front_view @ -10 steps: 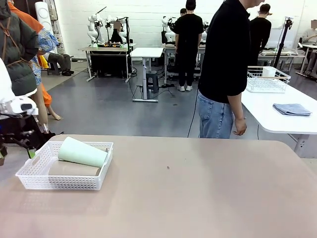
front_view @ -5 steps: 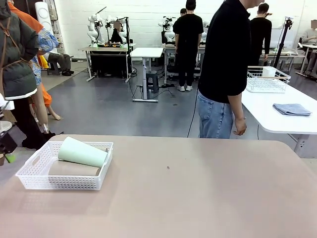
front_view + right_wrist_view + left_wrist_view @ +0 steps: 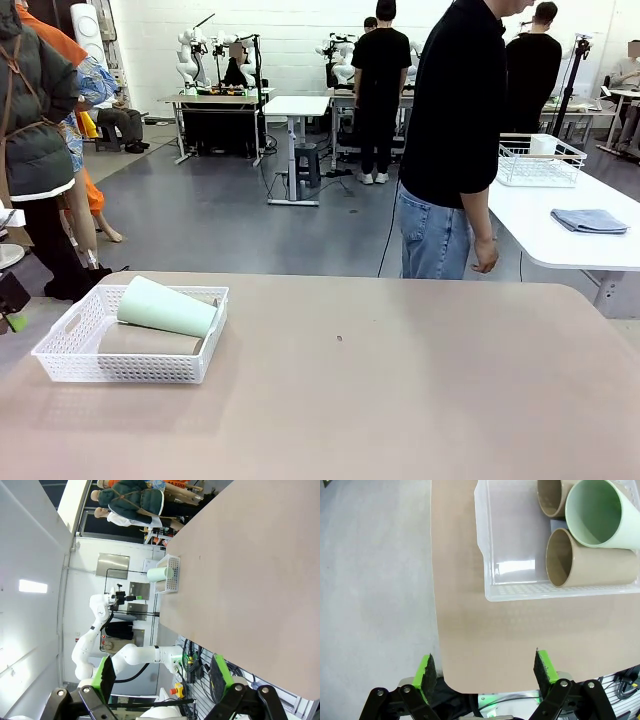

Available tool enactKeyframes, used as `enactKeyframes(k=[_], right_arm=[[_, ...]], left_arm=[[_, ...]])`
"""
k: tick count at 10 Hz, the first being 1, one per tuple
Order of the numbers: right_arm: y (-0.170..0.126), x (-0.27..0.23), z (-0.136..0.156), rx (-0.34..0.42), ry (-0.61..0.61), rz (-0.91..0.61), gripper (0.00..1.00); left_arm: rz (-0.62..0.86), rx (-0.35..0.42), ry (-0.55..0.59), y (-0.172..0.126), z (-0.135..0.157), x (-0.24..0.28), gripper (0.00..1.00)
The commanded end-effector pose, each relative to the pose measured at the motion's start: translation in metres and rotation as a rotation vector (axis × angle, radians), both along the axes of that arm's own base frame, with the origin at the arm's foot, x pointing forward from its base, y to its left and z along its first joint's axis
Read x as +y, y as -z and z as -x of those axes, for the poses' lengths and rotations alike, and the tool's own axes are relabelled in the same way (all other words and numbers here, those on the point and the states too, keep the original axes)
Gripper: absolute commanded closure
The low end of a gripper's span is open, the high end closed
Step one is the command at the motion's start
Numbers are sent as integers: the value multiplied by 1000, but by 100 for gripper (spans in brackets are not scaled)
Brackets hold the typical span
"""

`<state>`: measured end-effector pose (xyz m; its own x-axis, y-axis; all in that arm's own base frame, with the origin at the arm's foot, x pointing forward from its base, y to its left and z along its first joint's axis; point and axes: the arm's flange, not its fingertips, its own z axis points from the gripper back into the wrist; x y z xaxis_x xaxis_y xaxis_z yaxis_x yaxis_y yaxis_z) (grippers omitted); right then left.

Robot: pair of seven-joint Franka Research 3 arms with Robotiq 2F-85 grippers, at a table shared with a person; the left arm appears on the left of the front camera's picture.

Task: Clean and organize the cups into the basket.
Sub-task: Move the Organizing basket back to the left side of the table.

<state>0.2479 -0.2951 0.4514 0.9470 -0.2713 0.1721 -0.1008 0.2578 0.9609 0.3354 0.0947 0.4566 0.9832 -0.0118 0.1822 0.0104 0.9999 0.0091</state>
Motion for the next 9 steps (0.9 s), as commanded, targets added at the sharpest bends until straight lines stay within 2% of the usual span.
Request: enactKeyframes(k=[1,3,4,6,9], right_arm=[[-2,0,3,1,-7,6,0],[-2,0,3,1,-7,6,0],[-2,0,3,1,-7,6,0],[-2,0,3,1,-7,6,0],[-2,0,3,1,-7,6,0]], left_arm=[[9,3,4,-3,3,-2,0],[0,0,0,-1,1,0,0],[251,26,80,-23,6,20,0],[520,16,154,-56,17,62,0],[904,77,222,-97,16,132,0]])
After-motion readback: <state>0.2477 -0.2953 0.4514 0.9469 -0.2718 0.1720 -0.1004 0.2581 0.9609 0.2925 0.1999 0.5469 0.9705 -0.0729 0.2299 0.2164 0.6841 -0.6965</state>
